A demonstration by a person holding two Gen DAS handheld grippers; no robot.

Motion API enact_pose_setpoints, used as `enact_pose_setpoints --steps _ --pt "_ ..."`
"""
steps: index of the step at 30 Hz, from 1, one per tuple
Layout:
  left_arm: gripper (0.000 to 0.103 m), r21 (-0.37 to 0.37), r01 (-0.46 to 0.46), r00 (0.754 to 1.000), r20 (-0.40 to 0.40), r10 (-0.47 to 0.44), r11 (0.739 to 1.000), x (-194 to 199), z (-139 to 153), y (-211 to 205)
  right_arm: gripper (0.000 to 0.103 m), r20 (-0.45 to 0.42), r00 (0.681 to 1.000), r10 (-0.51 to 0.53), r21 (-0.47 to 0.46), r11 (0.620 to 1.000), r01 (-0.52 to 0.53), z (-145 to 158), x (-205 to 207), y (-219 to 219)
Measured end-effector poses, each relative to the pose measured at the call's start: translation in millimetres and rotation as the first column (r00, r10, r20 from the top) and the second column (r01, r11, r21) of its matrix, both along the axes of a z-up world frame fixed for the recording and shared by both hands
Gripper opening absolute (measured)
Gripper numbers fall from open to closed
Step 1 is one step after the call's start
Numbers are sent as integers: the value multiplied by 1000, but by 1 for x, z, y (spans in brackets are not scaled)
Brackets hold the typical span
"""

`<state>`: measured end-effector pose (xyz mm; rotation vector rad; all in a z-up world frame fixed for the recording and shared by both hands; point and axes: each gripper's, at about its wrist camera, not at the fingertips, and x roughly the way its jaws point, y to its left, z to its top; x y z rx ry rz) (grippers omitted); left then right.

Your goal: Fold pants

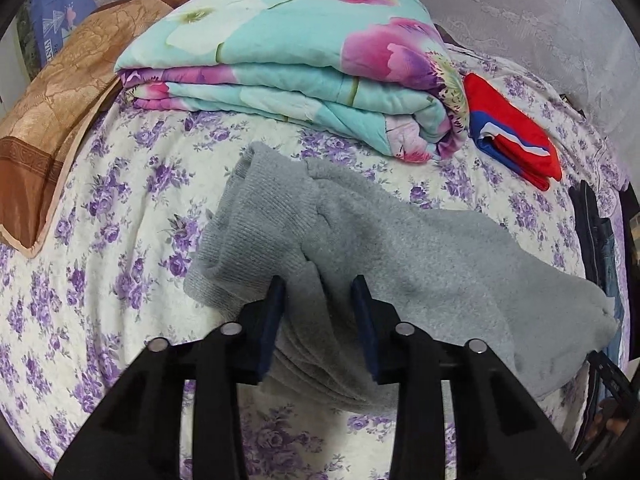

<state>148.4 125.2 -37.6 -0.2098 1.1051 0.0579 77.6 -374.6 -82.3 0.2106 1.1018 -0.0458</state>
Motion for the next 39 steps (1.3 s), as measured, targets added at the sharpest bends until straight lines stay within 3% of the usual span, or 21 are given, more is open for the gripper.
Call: enact_pose_setpoints --steps 2,3,4,5,6,7,9,13,18,19,20,21,22,23,24,25,27,29,33,36,39 --pt "49 -14 0 1000 0 0 1000 2 -3 -2 67 -25 1000 5 33 999 -4 -7 10 -5" --pt "46 0 3 1000 1 -3 1000 2 -4 -4 52 -54 999 5 59 998 -2 -12 17 -8" --pt "29 41 11 1000 1 -11 999 3 -5 -8 39 -68 998 6 70 998 -1 -12 22 -9" --pt "23 61 19 1000 0 -19 998 4 -6 -9 32 -60 998 11 67 998 -7 -8 25 -10" --pt "22 56 27 1000 0 -28 998 5 -5 -10 15 -37 999 23 73 997 -20 1 28 -12" --pt "22 47 25 1000 5 -26 999 5 -3 -9 10 -5 999 33 110 993 -32 13 33 -16" --pt "21 27 24 1000 16 -24 999 8 4 -7 10 64 998 24 183 982 -35 38 44 -25" --pt "21 8 -3 999 53 2 1000 24 21 -7 10 170 985 29 214 975 -65 81 101 -32" --pt "22 41 -55 994 101 50 998 75 36 -21 10 232 973 20 165 984 -60 100 190 -34" --pt "22 65 -71 992 109 64 995 86 39 -24 18 224 974 19 146 988 -53 97 209 -32" --pt "24 108 -102 988 126 89 989 98 44 -26 33 204 979 6 103 994 -28 92 232 -31" --pt "29 147 -131 984 143 110 980 106 49 -27 65 192 981 -20 60 998 8 89 242 -31" --pt "45 184 -155 979 163 125 971 110 56 -29 82 196 978 -66 1 998 67 91 248 -32" --pt "56 217 -169 973 192 128 961 112 66 -30 84 236 967 -95 -52 993 110 97 249 -31" --pt "78 240 -171 969 218 119 956 110 75 -30 86 270 961 -62 -76 993 85 101 247 -27" --pt "88 261 -168 966 238 105 951 107 82 -30 89 275 962 -9 -99 994 38 103 244 -21" --pt "88 305 -129 967 249 52 944 93 88 -28 92 274 958 86 -159 986 -43 100 232 -7" --pt "89 336 -91 979 202 23 937 76 79 -19 97 246 946 211 -234 960 -153 92 210 10" --pt "93 332 -96 994 74 76 938 45 35 11 99 155 906 393 -269 900 -344 63 154 43" --pt "93 278 -146 984 -58 168 950 28 -9 40 99 72 880 469 -247 863 -440 37 107 69" --pt "91 140 -206 961 -157 227 968 18 -41 51 99 3 877 480 -222 856 -467 17 73 85"
